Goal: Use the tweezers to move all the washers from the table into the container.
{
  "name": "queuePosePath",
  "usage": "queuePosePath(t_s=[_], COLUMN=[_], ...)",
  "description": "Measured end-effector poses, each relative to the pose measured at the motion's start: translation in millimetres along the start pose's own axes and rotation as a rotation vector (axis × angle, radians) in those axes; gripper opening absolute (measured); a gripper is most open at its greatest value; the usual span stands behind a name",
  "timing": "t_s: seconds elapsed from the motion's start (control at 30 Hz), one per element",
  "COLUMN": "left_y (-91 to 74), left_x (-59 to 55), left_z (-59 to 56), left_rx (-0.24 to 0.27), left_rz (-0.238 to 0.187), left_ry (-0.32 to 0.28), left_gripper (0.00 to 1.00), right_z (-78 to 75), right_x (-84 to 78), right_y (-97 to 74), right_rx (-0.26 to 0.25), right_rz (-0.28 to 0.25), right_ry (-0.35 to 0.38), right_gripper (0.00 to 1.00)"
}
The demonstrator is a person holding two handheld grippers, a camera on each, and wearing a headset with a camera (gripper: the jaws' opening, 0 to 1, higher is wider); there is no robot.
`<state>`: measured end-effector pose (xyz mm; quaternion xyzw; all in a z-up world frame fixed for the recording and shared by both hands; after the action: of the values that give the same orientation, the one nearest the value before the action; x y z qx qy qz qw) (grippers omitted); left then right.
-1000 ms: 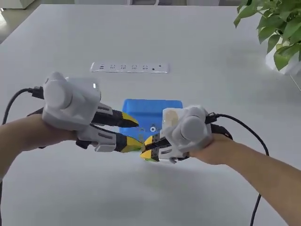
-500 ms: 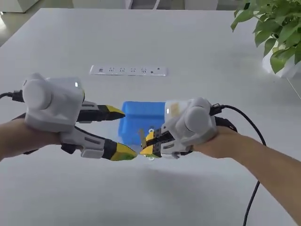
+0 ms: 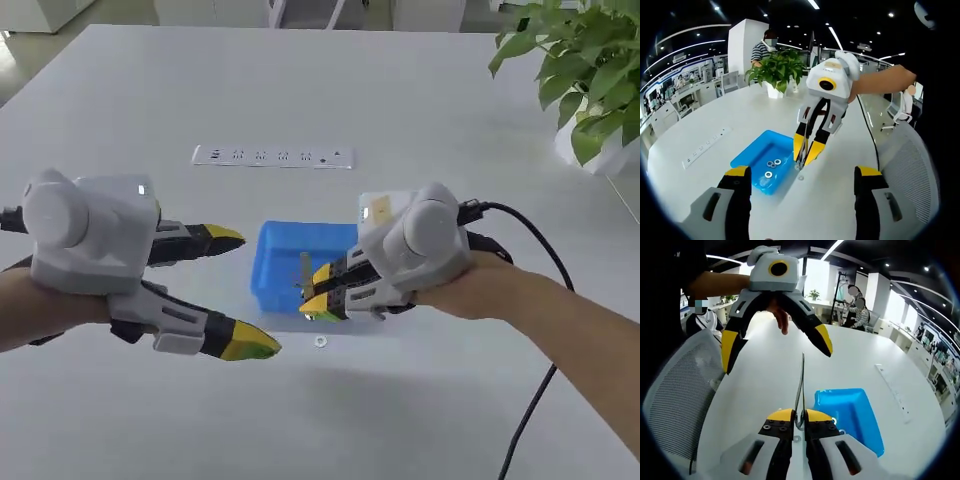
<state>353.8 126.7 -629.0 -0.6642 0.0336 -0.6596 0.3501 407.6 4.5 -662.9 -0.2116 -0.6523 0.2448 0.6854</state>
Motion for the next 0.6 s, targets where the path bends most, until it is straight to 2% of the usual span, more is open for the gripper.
queuePosePath(t_s=[0.3,0.6], left_y=[-5.4,-9.2], left_x=[-5.9,-8.5], left_z=[-0.8,-4.2], left_rx=[0.022,0.020], left_rz=[0.010,0.010], left_ry=[-0.015,-0.036], left_gripper=[0.99,0.99], right_z=[-18.0,-36.7], right_x=[13.4,18.2], right_y=[-6.6,-5.4], right_rx=[-0.022,-0.036], right_rz=[-0.012,-0.022], right_ry=[-0.025,-0.047], right_gripper=[0.08,0.08])
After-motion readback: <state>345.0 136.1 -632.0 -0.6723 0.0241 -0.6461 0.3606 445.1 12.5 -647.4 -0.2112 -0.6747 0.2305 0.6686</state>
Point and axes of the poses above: the centre of the closed fingertips' face, and the gripper's own axes: y roughly forward along the fingers, z roughly to its left, x roughly out of its top, the point moved 7 cm from there along -y, roughly backward along the fingers, and after that the axes turned 11 degrees about y, right-handed, at the moved point
